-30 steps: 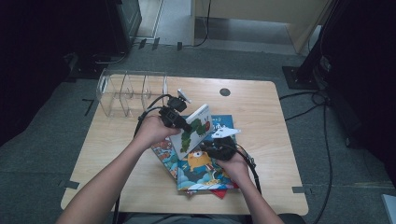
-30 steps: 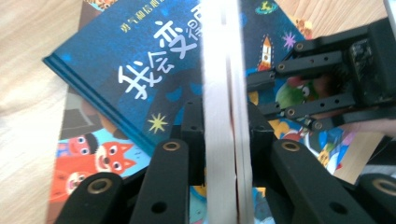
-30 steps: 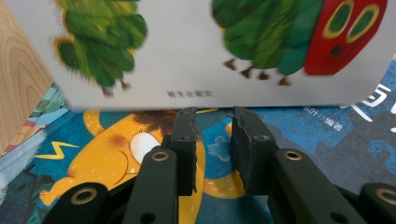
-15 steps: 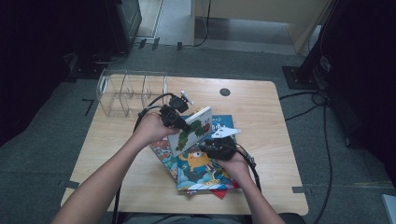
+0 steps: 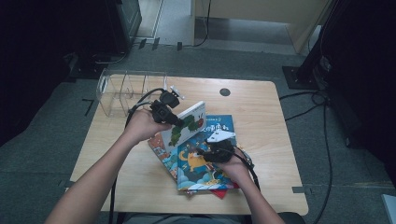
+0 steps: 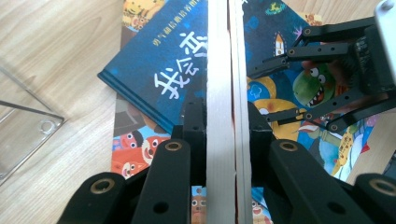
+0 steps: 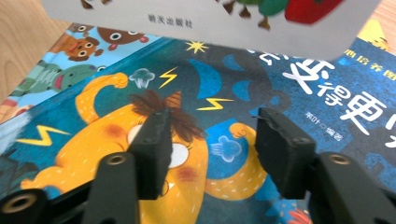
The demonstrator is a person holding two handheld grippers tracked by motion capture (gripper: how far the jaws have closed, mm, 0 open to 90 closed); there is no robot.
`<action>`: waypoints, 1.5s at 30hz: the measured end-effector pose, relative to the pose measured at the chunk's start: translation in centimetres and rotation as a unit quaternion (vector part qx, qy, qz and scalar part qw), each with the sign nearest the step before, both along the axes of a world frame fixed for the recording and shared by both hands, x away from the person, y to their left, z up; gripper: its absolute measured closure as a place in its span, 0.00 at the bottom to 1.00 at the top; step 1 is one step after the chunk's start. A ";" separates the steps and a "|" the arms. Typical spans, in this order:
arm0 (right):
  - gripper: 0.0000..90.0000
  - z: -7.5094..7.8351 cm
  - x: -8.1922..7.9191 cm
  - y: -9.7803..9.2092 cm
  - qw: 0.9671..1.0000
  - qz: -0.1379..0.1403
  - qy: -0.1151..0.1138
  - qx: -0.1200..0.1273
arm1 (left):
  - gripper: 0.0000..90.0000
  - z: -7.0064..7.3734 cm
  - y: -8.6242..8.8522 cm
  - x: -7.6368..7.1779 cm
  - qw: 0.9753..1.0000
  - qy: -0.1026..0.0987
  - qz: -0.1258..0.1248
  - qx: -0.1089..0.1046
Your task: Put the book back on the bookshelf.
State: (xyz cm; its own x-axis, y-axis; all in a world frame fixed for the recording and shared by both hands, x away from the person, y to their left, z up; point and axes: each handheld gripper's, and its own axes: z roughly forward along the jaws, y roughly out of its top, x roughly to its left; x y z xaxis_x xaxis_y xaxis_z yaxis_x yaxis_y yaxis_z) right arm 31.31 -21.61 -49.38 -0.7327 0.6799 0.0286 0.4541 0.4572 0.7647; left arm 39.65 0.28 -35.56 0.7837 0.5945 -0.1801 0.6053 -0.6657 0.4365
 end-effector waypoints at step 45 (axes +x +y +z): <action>0.27 -0.1 -0.2 0.3 1.000 0.023 0.006 -0.009 | 0.86 0.5 9.1 0.1 0.994 -0.019 0.105 0.002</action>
